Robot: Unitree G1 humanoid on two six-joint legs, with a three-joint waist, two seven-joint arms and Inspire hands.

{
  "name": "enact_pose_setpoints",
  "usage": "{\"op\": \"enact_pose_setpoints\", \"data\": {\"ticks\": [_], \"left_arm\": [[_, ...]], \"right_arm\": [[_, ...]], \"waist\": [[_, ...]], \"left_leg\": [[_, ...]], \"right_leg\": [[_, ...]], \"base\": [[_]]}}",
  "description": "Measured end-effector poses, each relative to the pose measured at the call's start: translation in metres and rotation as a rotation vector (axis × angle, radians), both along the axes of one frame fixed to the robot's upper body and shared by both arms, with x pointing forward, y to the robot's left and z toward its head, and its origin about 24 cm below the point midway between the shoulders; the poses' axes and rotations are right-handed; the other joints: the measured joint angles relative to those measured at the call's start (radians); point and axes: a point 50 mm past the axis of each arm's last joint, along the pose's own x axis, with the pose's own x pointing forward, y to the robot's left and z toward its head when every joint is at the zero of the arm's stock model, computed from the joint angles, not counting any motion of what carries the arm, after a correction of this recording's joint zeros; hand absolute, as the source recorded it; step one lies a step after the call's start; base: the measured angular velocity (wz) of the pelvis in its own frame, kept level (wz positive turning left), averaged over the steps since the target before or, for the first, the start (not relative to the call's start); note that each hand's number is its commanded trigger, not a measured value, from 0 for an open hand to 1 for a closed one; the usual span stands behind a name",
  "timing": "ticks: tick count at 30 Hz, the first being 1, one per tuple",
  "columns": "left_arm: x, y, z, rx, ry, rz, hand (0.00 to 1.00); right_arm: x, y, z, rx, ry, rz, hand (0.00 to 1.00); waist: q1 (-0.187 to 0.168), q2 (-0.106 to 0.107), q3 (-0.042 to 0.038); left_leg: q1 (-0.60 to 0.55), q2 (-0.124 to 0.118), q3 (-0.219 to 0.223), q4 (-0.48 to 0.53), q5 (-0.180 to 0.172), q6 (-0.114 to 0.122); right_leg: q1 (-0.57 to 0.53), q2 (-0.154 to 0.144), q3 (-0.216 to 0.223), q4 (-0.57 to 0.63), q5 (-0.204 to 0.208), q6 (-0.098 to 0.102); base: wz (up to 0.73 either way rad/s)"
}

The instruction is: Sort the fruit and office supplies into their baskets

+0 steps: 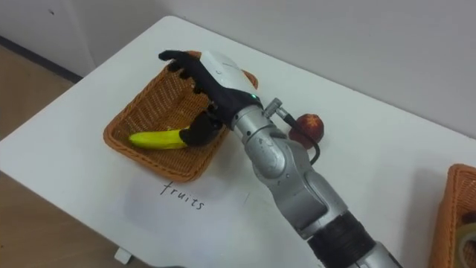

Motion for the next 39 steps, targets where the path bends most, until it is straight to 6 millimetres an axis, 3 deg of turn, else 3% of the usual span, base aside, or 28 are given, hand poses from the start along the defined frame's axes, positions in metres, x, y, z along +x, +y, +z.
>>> {"op": "enact_pose_setpoints", "data": {"ticks": [23,39], "left_arm": [[0.005,0.001,0.003,0.013,-0.037,0.001,0.0],[-0.035,-0.004,-0.012,-0.065,0.145,0.039,0.0]], "right_arm": [[0.0,-0.001,-0.001,0.003,-0.003,-0.001,0.0],[0.002,-0.01,-0.004,-0.001,0.005,-0.034,0.0]], "waist": [[-0.001,-0.002,0.0015],[-0.012,0.023,0.0028]], "left_leg": [[0.0,0.0,0.0,0.0,0.0,0.0],[0.007,-0.002,0.001,0.001,0.0,0.0]], "right_leg": [[0.005,0.006,0.0,0.0,0.0,0.0],[0.01,0.005,0.003,0.0,0.0,0.0]], "base": [[0.0],[0.0]]}}
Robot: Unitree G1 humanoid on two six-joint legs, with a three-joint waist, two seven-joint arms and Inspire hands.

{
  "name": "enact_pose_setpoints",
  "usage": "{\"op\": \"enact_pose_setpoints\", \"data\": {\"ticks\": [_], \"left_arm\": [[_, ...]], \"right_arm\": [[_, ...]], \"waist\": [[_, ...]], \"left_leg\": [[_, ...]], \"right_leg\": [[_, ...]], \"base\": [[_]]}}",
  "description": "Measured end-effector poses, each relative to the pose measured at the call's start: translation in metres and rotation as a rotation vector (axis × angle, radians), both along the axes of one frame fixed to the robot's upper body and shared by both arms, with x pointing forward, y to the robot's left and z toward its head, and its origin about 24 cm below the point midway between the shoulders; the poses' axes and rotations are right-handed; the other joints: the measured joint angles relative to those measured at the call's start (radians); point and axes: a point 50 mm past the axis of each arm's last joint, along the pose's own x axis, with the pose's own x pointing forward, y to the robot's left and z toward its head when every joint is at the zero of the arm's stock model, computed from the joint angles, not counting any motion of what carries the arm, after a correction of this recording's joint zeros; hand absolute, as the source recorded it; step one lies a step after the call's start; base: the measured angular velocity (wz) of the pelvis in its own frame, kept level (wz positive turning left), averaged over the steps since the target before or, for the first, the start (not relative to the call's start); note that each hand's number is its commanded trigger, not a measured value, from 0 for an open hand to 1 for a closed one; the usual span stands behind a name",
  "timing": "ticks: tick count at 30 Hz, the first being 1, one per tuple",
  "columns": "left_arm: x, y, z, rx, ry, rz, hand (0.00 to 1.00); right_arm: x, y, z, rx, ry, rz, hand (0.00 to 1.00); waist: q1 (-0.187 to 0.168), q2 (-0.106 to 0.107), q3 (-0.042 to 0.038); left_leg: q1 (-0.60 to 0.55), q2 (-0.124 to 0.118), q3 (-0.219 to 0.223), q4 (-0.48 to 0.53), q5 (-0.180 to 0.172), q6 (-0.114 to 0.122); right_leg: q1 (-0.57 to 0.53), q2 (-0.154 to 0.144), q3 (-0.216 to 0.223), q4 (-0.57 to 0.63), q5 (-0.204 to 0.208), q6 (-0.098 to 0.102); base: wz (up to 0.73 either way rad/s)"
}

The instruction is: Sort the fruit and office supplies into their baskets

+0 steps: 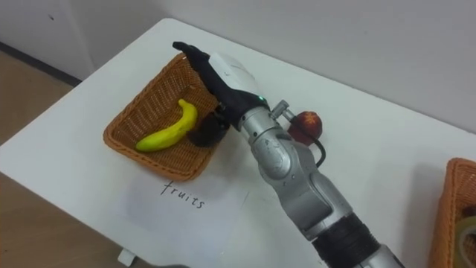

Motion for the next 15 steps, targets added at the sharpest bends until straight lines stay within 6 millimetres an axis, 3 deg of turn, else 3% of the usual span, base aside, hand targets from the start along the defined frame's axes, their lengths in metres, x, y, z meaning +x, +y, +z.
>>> {"op": "enact_pose_setpoints", "data": {"ticks": [15], "left_arm": [[-0.007,-0.009,-0.006,-0.077,0.062,0.053,0.0]], "right_arm": [[0.006,-0.012,0.005,0.069,0.042,-0.039,0.0]], "waist": [[-0.01,-0.005,-0.0061]], "left_leg": [[0.01,0.004,0.051,-0.001,0.0,0.0]], "right_leg": [[-0.011,0.001,0.056,0.0,0.0,0.0]], "base": [[-0.09]]}}
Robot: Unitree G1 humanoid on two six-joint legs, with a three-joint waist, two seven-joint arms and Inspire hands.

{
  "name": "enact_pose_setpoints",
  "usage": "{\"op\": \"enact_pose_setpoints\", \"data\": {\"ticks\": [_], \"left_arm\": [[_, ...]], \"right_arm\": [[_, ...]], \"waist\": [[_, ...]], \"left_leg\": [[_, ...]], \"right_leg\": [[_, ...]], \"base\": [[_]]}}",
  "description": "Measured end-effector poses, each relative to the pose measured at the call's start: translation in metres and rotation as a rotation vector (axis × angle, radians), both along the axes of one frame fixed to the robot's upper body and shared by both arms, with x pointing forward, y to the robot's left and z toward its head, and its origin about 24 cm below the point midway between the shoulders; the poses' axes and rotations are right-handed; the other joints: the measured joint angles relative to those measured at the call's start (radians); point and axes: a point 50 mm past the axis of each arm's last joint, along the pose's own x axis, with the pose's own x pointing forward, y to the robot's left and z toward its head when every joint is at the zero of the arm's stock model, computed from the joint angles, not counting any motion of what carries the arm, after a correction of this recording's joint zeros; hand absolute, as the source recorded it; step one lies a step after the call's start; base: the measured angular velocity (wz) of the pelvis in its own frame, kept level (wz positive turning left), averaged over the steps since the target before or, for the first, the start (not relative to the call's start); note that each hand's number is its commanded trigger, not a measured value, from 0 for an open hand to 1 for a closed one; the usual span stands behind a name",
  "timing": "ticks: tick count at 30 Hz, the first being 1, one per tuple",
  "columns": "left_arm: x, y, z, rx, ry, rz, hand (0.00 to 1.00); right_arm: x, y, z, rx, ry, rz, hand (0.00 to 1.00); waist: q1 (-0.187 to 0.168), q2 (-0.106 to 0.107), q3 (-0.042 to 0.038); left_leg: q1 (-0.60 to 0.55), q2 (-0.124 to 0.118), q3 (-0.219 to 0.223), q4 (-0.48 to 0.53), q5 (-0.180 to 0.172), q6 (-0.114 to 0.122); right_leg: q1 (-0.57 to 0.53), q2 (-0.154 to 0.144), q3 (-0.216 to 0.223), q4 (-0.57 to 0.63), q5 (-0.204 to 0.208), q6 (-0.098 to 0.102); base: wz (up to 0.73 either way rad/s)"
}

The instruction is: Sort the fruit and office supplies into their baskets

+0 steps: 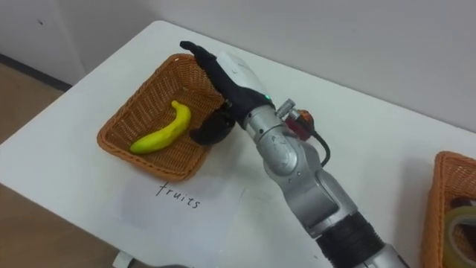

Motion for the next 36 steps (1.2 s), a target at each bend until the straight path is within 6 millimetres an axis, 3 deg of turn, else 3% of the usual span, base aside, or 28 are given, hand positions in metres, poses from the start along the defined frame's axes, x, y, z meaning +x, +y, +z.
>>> {"op": "enact_pose_setpoints", "data": {"ticks": [5,12,16,22,32,36], "left_arm": [[-0.008,-0.004,-0.002,0.0,0.024,0.032,0.0],[-0.011,-0.01,-0.004,-0.03,0.026,0.052,0.0],[-0.01,-0.012,-0.004,-0.036,0.023,0.056,0.0],[-0.011,-0.016,-0.005,-0.052,0.023,0.071,0.0],[-0.014,-0.021,-0.007,-0.072,0.035,0.067,0.0],[-0.015,-0.022,-0.008,-0.081,0.035,0.084,0.0]], "right_arm": [[0.004,-0.008,0.004,0.056,0.01,-0.032,0.0],[0.009,-0.025,0.012,0.192,0.016,-0.107,0.0],[0.012,-0.034,0.015,0.252,0.003,-0.16,0.0],[0.013,-0.042,0.017,0.317,0.006,-0.204,0.0],[0.014,-0.043,0.017,0.371,0.012,-0.226,0.0],[0.017,-0.05,0.008,0.429,0.063,-0.257,0.0]], "waist": [[-0.041,0.011,-0.0017],[-0.089,0.043,-0.0048],[-0.115,0.055,-0.0011],[-0.137,0.062,0.0025],[-0.161,0.068,-0.0017],[-0.172,0.069,-0.0016]], "left_leg": [[0.003,0.0,0.007,0.0,0.0,0.0],[0.024,0.002,0.028,-0.001,0.0,0.0],[0.037,0.004,0.039,-0.001,0.0,0.0],[0.049,0.01,0.055,-0.004,-0.001,0.0],[0.054,0.013,0.06,-0.003,-0.001,0.0],[0.054,0.013,0.059,-0.002,-0.001,0.0]], "right_leg": [[0.004,0.002,0.02,0.0,0.0,-0.001],[0.017,0.004,0.046,0.001,0.001,-0.001],[0.02,0.004,0.051,0.003,0.001,-0.001],[0.023,0.008,0.056,0.003,0.004,-0.007],[0.026,0.012,0.072,0.003,0.007,-0.01],[0.028,0.012,0.074,0.003,0.007,-0.011]], "base": [[-0.06],[-0.06],[-0.08],[-0.08],[-0.02],[0.0]]}}
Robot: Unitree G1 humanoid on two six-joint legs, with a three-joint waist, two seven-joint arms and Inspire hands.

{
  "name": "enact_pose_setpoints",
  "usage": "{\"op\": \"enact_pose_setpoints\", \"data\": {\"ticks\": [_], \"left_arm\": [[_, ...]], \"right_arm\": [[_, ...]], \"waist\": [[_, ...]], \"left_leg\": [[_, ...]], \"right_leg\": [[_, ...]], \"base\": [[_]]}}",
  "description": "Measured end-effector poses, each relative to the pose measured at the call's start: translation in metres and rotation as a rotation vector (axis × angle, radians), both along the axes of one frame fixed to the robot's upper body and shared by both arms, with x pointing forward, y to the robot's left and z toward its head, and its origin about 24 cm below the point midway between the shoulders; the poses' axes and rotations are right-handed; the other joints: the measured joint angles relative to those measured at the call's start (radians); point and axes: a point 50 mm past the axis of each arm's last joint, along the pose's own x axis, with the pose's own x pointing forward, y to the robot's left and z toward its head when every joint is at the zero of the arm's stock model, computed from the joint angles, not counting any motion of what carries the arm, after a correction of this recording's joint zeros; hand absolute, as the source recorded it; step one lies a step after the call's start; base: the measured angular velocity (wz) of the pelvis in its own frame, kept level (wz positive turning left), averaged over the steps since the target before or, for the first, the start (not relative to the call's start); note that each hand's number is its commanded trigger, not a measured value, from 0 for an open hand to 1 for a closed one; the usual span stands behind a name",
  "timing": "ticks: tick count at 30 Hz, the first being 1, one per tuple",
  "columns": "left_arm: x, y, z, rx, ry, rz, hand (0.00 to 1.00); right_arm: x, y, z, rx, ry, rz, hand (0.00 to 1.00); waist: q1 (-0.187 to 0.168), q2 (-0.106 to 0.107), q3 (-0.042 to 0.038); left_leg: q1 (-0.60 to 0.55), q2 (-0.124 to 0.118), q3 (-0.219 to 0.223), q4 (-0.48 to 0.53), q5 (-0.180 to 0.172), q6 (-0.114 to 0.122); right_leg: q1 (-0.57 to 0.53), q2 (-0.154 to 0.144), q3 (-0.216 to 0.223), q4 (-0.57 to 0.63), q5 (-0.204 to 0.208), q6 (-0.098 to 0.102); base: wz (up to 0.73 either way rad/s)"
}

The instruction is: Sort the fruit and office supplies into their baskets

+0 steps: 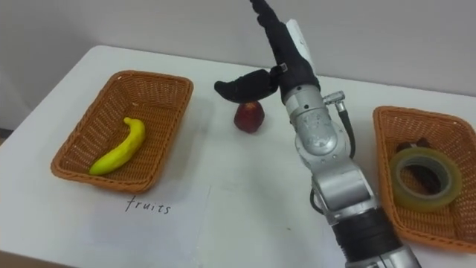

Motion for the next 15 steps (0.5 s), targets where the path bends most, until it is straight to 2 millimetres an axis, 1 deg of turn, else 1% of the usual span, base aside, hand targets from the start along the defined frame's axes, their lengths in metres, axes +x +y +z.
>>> {"op": "enact_pose_setpoints", "data": {"ticks": [4,9,13,15], "left_arm": [[-0.0028,-0.0001,-0.0001,-0.005,0.002,0.018,0.0],[-0.0034,-0.0007,-0.0003,-0.007,0.007,0.007,0.0],[-0.0034,-0.0012,-0.0008,-0.01,0.009,0.019,0.0],[-0.0078,-0.0013,-0.0017,-0.011,0.021,0.037,0.0]], "right_arm": [[0.0018,-0.0074,-0.0024,0.028,0.012,-0.045,0.0],[0.0021,-0.0083,-0.0037,0.055,0.023,-0.049,0.0],[0.002,-0.0073,-0.0041,0.09,0.031,-0.043,0.0],[0.0023,-0.0073,-0.0062,0.091,0.04,-0.046,0.0]], "waist": [[-0.009,0.002,0.0011],[-0.013,0.003,0.0015],[-0.011,0.002,0.0007],[-0.01,0.003,0.0017]], "left_leg": [[-0.001,0.001,0.0,0.0,0.0,0.0],[-0.005,0.002,0.002,0.0,0.0,0.0],[-0.024,0.003,0.007,0.002,0.0,0.0],[-0.028,0.004,0.014,0.002,0.0,0.0]], "right_leg": [[-0.002,0.001,0.002,0.001,0.0,0.0],[-0.007,0.003,0.005,0.001,0.001,-0.001],[-0.031,0.004,0.011,0.006,0.002,-0.003],[-0.041,0.004,0.021,0.014,0.002,-0.003]], "base": [[0.0],[0.0],[-0.04],[-0.1]]}}
